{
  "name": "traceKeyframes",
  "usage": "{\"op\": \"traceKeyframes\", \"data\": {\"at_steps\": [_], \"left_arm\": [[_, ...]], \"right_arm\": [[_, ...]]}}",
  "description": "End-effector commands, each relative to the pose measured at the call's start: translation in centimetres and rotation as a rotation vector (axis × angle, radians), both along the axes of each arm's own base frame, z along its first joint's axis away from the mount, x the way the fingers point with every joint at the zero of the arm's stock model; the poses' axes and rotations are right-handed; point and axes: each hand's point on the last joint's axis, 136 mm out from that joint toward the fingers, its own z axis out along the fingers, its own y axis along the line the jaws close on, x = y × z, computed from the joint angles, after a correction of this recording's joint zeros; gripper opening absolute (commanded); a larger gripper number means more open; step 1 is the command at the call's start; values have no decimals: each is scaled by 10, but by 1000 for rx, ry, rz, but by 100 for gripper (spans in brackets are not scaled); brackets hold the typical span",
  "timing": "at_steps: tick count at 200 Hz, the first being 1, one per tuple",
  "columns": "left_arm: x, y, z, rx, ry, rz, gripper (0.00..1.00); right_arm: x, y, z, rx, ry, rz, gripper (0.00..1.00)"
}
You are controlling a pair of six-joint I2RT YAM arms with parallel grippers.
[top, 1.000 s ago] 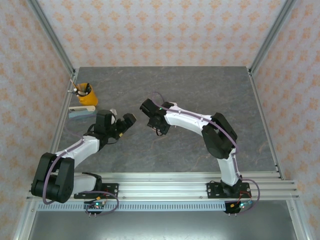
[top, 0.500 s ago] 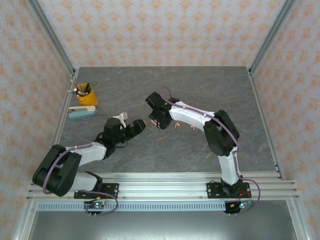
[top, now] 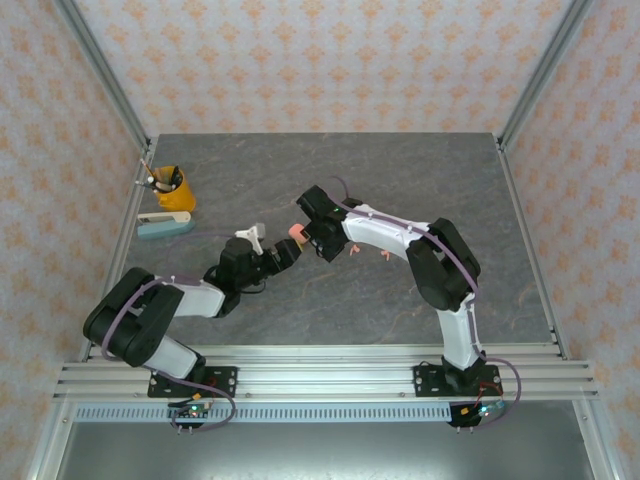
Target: Insert the wireless bluetooth earbuds into the charging case
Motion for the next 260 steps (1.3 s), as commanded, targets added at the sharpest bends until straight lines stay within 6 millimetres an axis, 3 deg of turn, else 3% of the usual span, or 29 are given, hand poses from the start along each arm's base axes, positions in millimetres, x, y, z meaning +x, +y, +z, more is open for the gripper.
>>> {"op": "traceKeyframes", "data": {"at_steps": [1,22,63,104,213,260], "left_arm": [[15,23,24,61,-57,134,90],[18,52,37,120,-38,239,100],[31,113,59,151,38,389,100],[39,144,72,149,69,458,100],[51,143,59,72,102,445,100],[50,142,60,63,103,443,100]], "right_arm": [[9,-6,22,-47,-52,27,70],[14,-4,25,-97,-45,64,79],[25,10,19,-174,1,123,87],[32,18,9,-247,48,142,88],[47,43,-14,-239,60,176,86],[50,43,-25,-264,73,185,82]]}}
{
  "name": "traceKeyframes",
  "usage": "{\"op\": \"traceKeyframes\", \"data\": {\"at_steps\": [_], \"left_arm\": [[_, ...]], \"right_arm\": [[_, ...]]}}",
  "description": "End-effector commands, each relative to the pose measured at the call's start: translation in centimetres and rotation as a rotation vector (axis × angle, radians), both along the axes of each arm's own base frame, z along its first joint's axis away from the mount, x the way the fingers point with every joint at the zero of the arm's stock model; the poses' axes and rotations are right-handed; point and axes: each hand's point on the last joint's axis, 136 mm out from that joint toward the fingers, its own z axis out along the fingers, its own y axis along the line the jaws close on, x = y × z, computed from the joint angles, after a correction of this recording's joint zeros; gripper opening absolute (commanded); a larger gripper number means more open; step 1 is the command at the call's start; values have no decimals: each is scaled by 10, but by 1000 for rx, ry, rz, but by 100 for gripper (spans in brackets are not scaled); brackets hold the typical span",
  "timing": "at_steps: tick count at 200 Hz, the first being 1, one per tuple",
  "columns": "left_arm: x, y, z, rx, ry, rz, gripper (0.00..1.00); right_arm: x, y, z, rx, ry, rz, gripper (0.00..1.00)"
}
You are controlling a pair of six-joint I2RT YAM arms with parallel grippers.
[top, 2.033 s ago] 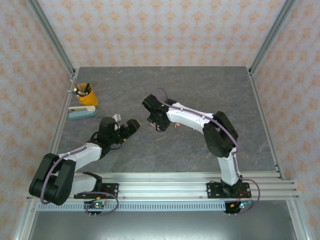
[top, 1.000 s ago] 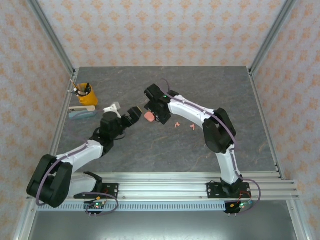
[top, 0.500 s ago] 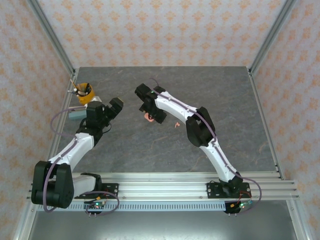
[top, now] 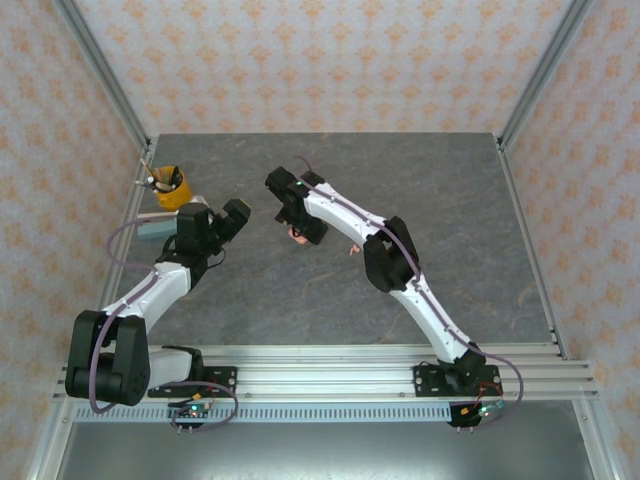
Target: Insert the wireless bluetooth earbuds into the charging case
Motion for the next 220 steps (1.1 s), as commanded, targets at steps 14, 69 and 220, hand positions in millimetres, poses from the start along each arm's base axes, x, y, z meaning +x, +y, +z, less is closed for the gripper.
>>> {"op": "traceKeyframes", "data": {"at_steps": [14,69,220], "left_arm": [[6,0,13,-18,-41,3,100],[5,0,13,-20,-41,1,100],[-18,-5,15,-13,-21,-40,100]], "right_arm": [[-7,-6,-4,-60,20,31,79],[-27,-15,-7,-140,68,151,68],[-152,-42,-9,-162,104,412,72]]}}
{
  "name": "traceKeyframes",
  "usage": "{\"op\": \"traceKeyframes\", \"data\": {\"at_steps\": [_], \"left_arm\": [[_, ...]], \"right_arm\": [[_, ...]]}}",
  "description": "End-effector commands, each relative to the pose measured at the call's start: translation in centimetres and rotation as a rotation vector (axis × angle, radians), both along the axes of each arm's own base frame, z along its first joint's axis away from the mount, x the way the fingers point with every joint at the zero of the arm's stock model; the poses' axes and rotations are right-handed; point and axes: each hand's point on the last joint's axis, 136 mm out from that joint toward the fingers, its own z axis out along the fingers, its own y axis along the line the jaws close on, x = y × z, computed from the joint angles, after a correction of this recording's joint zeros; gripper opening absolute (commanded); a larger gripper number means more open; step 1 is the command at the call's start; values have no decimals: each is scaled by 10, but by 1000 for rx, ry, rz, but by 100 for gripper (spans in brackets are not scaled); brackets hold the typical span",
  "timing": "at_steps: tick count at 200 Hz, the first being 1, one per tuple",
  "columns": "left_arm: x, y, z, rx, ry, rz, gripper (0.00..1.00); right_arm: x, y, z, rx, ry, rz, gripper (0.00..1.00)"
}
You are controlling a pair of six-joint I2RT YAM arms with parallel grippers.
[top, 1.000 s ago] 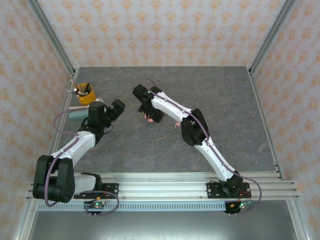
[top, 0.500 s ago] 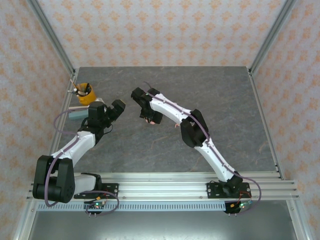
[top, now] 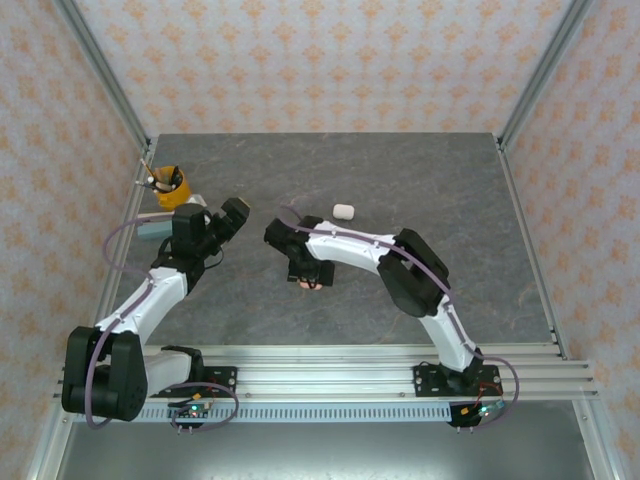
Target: Insert the wireless bluetooth earbuds into the charging case
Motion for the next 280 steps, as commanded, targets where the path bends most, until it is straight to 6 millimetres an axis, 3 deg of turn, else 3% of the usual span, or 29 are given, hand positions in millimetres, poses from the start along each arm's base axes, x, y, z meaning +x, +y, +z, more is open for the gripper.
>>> {"op": "traceKeyframes", "data": {"at_steps": [1,24,48,150,280], "left_arm": [[-9,-1,-4,4,20,-18,100],[-12,-1,-5,12,30,-26,100],[-12,-2,-5,11,33,-31,100],[-9,-4,-6,12,41,-44,100],[-8,-5,-10,4,44,-45,100]], "right_arm": [[-1,-7,-1,3,-7,12,72],[-2,-8,4,-6,-9,65,80],[-1,-8,7,-20,-4,98,81],[2,-5,-2,10,20,-38,78],[-8,-9,-20,1,67,-59,77]]}}
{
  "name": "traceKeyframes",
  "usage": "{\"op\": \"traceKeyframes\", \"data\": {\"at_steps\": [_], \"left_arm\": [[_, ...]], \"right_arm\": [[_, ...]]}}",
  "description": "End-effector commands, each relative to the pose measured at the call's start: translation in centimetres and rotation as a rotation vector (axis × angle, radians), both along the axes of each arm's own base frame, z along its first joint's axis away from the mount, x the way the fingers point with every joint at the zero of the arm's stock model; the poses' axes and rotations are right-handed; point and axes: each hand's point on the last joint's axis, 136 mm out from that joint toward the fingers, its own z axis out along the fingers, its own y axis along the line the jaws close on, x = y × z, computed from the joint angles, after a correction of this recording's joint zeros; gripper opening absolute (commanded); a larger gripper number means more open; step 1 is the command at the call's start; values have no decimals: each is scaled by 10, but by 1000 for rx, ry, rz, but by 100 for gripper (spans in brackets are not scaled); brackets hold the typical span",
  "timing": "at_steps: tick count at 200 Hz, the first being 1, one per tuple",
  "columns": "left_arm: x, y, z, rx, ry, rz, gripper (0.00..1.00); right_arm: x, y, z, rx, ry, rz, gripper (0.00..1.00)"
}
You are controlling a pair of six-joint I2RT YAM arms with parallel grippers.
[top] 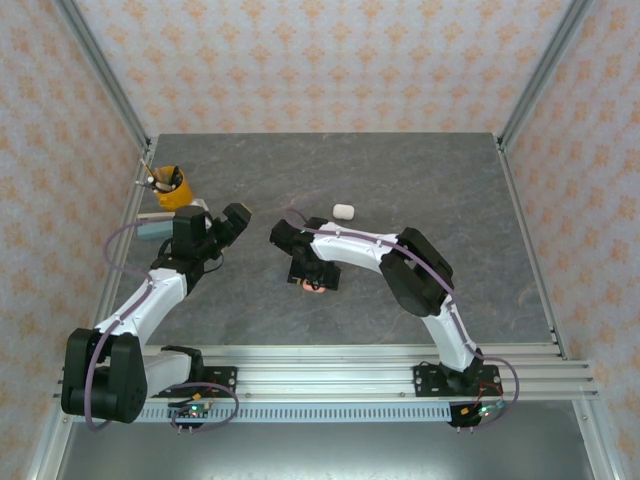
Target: Insert the wireless bluetooth earbuds into the charging case
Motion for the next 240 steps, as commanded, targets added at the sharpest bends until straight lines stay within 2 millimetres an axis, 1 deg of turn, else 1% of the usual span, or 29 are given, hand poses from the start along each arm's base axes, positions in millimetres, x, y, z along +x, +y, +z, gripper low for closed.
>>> {"op": "traceKeyframes", "data": {"at_steps": [1,53,83,144,166,240], "left_arm": [[1,-1,2,6,-11,-18,100],[1,-1,1,6,-11,-18,100],[1,-1,2,6,-12,-17,100],[1,-2,2,2,-12,-22,100],[0,-2,1,1,-12,-23,100],[1,-3,2,1,-14,-28,100]], "right_arm": [[-4,-7,-13,-38,20,-11,77],[-4,-10,-16,-53,22,-4,73],[-3,-8,-14,-45,19,-5,71],[-3,-7,-13,-25,17,-11,59],[-1,-6,-9,-7,8,-19,56],[8,-6,12,35,-38,-49,55]]}}
